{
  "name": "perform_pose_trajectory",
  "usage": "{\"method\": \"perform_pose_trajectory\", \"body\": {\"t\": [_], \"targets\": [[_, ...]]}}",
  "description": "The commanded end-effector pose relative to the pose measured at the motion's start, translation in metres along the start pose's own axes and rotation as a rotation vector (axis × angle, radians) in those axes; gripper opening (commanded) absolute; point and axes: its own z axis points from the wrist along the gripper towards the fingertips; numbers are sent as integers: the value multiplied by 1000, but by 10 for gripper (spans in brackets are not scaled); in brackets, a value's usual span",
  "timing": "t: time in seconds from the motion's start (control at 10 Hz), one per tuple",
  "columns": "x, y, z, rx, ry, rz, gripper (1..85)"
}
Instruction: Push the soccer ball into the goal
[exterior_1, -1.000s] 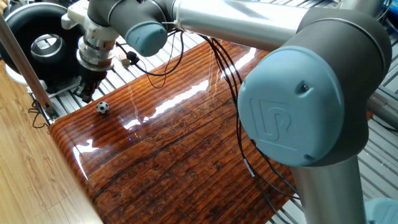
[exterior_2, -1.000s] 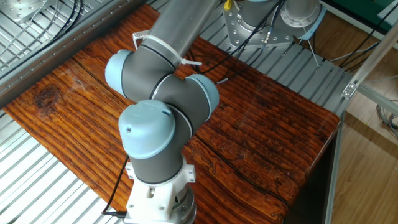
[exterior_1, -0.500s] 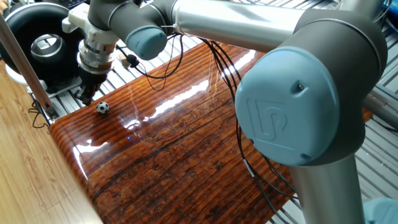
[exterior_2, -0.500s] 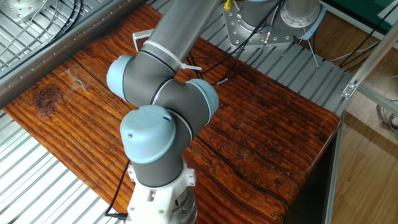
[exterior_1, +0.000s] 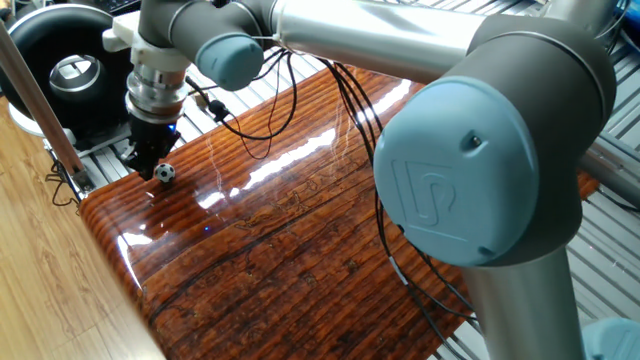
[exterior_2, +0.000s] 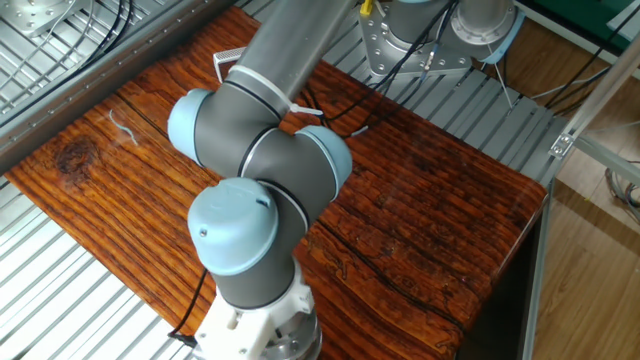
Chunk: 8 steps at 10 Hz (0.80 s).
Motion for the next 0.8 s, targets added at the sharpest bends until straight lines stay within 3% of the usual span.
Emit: {"method": "perform_pose_trajectory", "body": {"t": [0.0, 0.1, 0.3, 0.5, 0.7], "targets": [[-11, 12, -4, -27, -15, 124, 10], [-16, 17, -5, -29, -20, 151, 10], [-20, 4, -3, 31, -24, 207, 10], [-12, -13, -1, 89, -3, 246, 10], [-3, -16, 0, 91, 21, 262, 10]]}}
